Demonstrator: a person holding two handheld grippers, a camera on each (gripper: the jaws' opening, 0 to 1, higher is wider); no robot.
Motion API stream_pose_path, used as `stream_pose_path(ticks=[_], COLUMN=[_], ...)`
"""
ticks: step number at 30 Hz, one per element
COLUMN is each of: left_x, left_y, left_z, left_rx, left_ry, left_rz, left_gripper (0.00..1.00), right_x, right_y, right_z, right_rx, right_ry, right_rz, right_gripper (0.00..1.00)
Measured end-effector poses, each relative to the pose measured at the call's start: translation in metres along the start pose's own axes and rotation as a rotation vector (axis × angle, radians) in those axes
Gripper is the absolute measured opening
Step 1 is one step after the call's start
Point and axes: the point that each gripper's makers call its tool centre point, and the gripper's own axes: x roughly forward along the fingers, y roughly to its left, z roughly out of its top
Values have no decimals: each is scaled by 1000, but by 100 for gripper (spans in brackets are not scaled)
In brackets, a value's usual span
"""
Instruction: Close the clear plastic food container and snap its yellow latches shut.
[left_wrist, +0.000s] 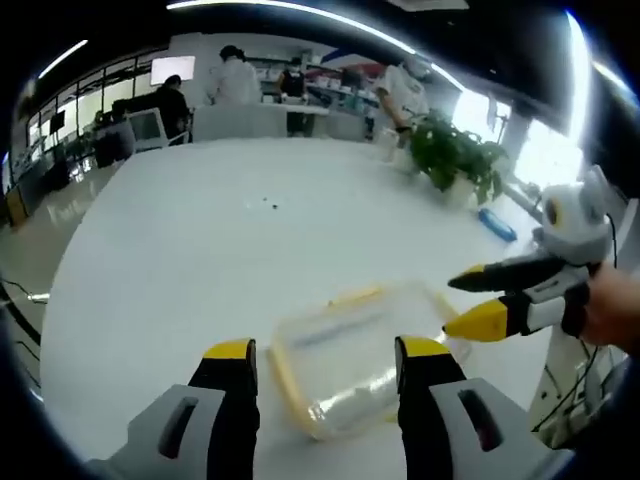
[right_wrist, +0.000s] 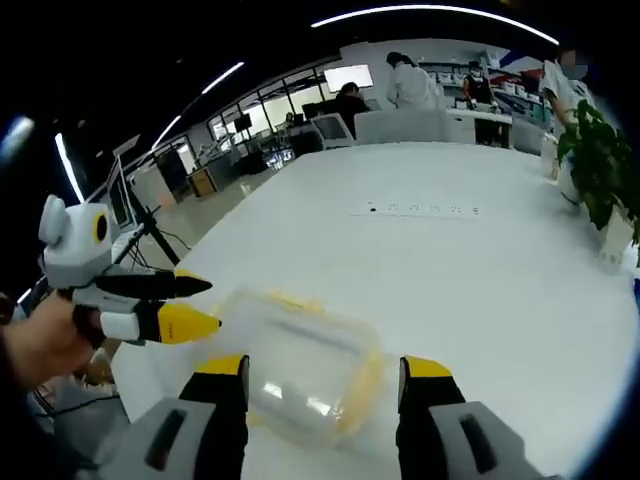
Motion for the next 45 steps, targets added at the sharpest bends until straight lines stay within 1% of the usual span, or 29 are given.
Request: stream_pose_path(ticks=[3,6,8,10,11,12,13,15,16,17,18,19,23,24,25,26,27,28,29,30,32,35,38,41,45], left_x=[2,2,2,4,5,6,6,8,10,10,10,10,11,11,12,12,10,19,15,14,13,12,11,10,13], left_y=[0,3,5,2,-2,-3,-5,-7,-7,-9,-11,-8,-9,-9,-9,-11,-19,-19,-15,-17,-15,-16,-14,-13,-7], left_z=[-7,-8,-6,-10,-15,-17,-19,-24,-27,-30,-36,-32,-31,-30,-30,-31,-44,-37,-43,-44,-44,-42,-44,-41,-36], left_rx=[-6,-2,-41,-63,-74,-74,-74,-67,-70,-82,-118,-77,-91,-122,-127,-125,-162,-203,-200,-201,-211,-213,-213,-210,-213], left_ry=[15,29,22,41,56,57,58,61,67,77,98,66,73,67,61,52,123,59,79,77,66,62,64,62,59], left_rz=[-7,-1,3,-5,-16,-17,-18,-13,-15,-21,-24,-13,-19,-10,-4,-10,-71,-68,-51,-46,-41,-38,-33,-33,-29], left_gripper=[53,54,53,53,52,50,49,51,52,54,54,51,49,49,48,47,45,45,45,45,45,46,46,46,46], right_x=[0,1,4,5,6,7,10,13,14,16,17,16,15,16,16,17,18,18,19,22,23,22,21,22,29], right_y=[-3,1,1,-1,-2,-3,-3,-2,0,7,2,0,-1,-1,0,3,3,-3,-1,3,6,6,8,7,6], right_z=[-1,-1,-2,-3,-3,-4,-10,-21,-25,-24,-25,-24,-24,-24,-24,-24,-25,-8,-10,-17,-21,-22,-22,-21,-16], right_rx=[16,16,9,10,24,30,43,25,22,46,82,72,77,80,91,83,89,48,90,92,91,86,92,91,88], right_ry=[-8,-3,3,1,-7,-5,15,58,72,58,57,54,50,45,35,28,26,-24,-20,-29,-37,-33,-3,-3,-4], right_rz=[-1,10,10,3,0,0,2,-6,-3,37,4,0,-1,-8,-15,-21,-17,-28,-25,-29,-34,-28,-24,-28,-29], right_gripper=[59,59,58,56,56,56,56,55,52,49,50,50,49,49,50,50,50,50,50,50,50,50,50,50,50])
